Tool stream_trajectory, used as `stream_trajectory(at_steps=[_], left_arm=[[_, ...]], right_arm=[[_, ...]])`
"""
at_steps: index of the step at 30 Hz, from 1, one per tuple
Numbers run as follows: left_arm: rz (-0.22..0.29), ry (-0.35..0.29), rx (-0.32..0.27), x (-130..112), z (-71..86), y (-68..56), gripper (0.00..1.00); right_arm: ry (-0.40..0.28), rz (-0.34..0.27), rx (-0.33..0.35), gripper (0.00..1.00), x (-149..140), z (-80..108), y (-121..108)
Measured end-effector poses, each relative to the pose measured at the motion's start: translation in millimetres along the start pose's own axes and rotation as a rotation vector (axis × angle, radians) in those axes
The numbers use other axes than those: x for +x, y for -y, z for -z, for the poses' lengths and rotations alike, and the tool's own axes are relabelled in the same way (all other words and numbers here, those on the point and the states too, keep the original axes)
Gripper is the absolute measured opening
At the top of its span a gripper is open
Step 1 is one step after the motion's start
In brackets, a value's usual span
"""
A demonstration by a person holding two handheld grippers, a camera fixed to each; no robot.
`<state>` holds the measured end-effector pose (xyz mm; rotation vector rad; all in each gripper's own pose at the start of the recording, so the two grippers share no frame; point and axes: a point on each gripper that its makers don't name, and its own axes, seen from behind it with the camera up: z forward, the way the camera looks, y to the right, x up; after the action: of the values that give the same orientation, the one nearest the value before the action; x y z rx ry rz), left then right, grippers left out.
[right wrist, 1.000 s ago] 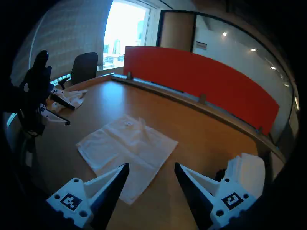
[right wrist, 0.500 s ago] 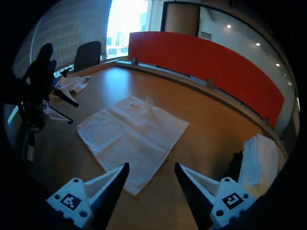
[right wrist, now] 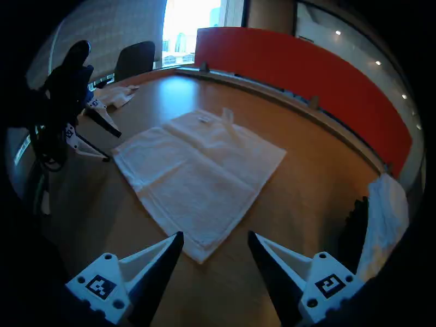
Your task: Fold towel
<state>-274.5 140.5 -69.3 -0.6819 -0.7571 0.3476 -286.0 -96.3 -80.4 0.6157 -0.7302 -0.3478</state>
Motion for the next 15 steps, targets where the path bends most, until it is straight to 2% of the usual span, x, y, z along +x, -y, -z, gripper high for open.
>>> stream_trajectory(at_steps=[15], left_arm=[[0.005,0.035,-0.031,-2.9,-9.0,-9.6,0.95]], right_arm=[[0.039,0.001,0.030,0.91,-20.9,-10.1,5.1]])
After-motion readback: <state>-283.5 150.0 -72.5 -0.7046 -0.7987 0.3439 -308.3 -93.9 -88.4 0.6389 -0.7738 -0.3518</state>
